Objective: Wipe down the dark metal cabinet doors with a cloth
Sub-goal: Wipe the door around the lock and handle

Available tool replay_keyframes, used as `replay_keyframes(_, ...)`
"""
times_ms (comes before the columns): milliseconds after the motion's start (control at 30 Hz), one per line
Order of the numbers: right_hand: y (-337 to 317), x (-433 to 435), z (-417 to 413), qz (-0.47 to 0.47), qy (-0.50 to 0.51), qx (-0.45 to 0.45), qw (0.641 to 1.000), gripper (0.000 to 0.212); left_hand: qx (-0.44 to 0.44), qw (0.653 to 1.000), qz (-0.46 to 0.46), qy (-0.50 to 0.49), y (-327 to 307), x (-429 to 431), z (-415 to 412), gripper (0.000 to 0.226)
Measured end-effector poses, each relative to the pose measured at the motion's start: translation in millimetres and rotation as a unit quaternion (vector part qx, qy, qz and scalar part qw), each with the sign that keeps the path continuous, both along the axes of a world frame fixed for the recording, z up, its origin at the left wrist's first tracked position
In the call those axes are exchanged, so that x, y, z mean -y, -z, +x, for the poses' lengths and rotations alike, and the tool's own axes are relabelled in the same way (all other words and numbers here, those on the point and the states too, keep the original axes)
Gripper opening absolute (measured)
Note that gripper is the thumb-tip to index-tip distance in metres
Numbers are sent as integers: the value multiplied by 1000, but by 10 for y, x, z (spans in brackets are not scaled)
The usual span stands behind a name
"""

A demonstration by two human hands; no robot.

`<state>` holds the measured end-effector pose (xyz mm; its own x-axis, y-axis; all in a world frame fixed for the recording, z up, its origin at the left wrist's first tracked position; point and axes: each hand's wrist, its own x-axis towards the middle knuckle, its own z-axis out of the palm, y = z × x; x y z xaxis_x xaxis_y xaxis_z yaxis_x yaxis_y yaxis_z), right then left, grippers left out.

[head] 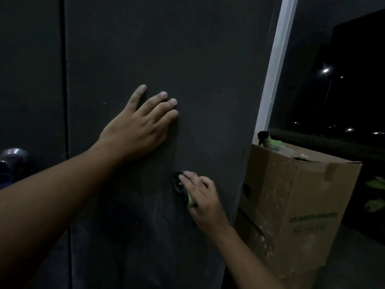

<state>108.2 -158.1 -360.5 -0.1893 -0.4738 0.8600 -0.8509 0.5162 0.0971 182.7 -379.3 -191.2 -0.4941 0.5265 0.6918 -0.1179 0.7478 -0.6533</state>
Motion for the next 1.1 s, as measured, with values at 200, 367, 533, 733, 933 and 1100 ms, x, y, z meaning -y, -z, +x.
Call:
replay_keyframes(200, -801, 87, -69, -312, 66, 169, 933, 66, -19, 1000, 10, 14, 17, -14, -12, 51)
replay_keyframes(367, -689, 363, 1, -197, 34, 55, 978, 64, -25, 1000, 7, 10, 29, 0, -32, 50)
replay_keyframes(533, -25, 236, -6, 21, -33, -71, 997, 50, -17, 1000, 11, 11, 28, -3, -24, 51)
replay_keyframes(733, 129, 24, -104, 135, -89, -128, 979, 36, -1, 1000, 16, -3, 9, -5, 4, 51)
replay_keyframes(933, -269, 698, 256, -138, -20, 12, 990, 61, -17, 1000, 17, 1, 24, -24, -10, 44)
replay_keyframes(1100, 186, 956, 506, 4, -77, -110, 991, 32, 24, 999, 28, -9, 17, -34, 74, 47)
